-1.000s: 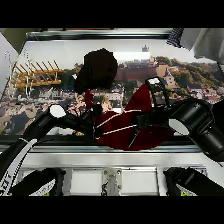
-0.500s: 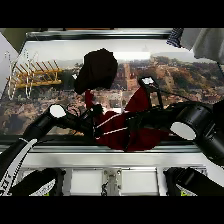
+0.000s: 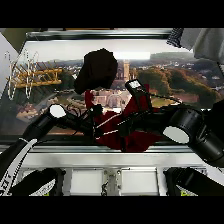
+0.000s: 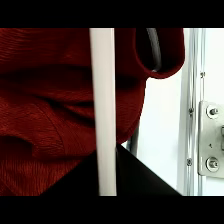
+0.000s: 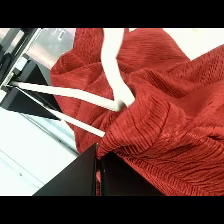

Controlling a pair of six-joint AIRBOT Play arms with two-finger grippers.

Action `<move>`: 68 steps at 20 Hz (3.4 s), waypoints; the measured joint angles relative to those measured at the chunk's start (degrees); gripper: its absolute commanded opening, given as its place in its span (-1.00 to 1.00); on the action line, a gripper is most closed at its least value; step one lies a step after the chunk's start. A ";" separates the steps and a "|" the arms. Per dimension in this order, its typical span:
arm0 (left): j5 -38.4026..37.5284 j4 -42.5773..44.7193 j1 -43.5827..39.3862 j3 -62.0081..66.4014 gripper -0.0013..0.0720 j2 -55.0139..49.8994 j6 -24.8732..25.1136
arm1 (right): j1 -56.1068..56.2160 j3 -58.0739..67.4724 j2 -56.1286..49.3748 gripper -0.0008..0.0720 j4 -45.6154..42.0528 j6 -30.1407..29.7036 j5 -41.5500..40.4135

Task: Fold the clothes and pants, and hang the long-sleeved shirts on hangers.

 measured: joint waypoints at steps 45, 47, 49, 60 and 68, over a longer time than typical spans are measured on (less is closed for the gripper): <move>-1.22 0.00 0.00 0.02 -0.92 0.00 -0.24 | -82.05 -6.51 -13.62 0.97 54.77 -104.87 40.19; -1.22 0.00 0.00 0.02 -0.92 0.00 -0.24 | -81.44 -6.86 -15.65 0.97 54.99 -107.73 40.74; -1.22 0.00 0.00 0.02 -0.92 0.00 -0.26 | -80.54 -7.23 -17.16 0.97 55.17 -109.59 40.81; -1.05 0.00 0.00 0.02 -0.92 0.00 -0.42 | -72.06 -9.22 -22.62 0.97 55.23 -112.72 41.09; -1.05 0.00 0.00 0.02 -0.92 0.00 -0.24 | -68.54 -9.27 -24.76 0.97 55.65 -112.89 41.22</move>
